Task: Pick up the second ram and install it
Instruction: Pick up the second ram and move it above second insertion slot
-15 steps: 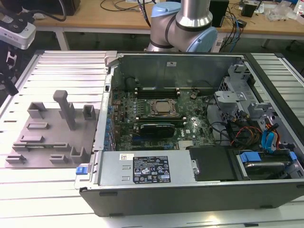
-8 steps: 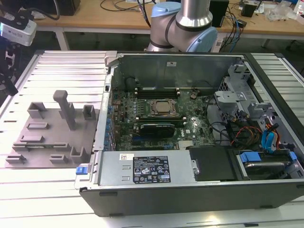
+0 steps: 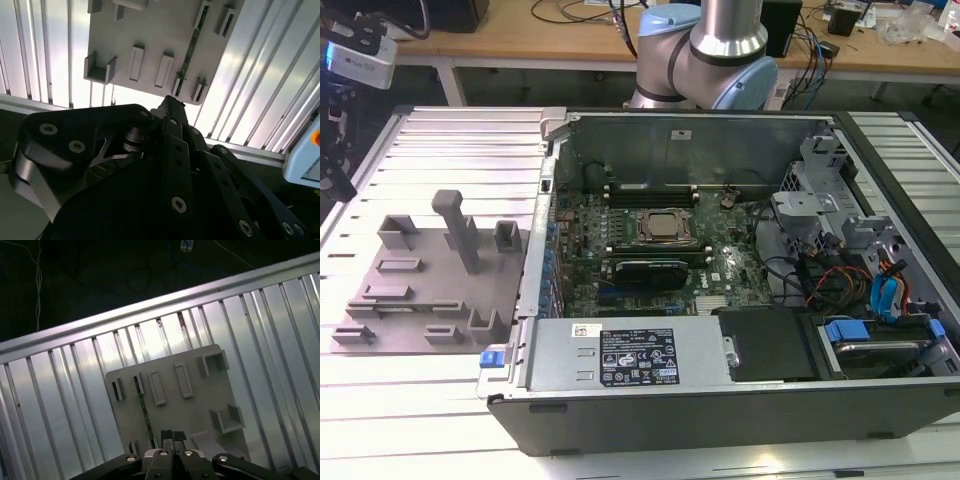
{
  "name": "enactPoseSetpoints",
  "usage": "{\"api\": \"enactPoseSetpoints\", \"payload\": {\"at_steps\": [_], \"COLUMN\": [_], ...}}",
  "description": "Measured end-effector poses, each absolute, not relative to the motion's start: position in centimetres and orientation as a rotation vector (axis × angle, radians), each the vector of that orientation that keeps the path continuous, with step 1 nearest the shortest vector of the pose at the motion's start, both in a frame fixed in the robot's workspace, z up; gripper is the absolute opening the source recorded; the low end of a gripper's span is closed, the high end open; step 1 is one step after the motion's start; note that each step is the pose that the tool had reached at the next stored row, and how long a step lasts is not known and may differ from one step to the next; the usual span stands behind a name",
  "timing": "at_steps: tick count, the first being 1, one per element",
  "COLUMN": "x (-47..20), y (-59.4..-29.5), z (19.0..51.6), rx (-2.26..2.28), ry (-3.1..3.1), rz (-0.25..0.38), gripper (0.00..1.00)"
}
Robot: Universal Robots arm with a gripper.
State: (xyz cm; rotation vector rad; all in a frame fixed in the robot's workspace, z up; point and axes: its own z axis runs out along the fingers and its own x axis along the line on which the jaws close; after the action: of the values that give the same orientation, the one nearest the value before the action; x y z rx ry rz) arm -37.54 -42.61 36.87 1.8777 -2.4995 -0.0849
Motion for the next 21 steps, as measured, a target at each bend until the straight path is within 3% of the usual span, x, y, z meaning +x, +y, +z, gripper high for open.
{"api": "enactPoseSetpoints", "payload": {"at_steps": [21], "x": [-37.54], "y": [-42.61], "z": [36.86], "rx": [2.180], "ry": [-2.232], "rz": [-0.081], "gripper": [0.08]}}
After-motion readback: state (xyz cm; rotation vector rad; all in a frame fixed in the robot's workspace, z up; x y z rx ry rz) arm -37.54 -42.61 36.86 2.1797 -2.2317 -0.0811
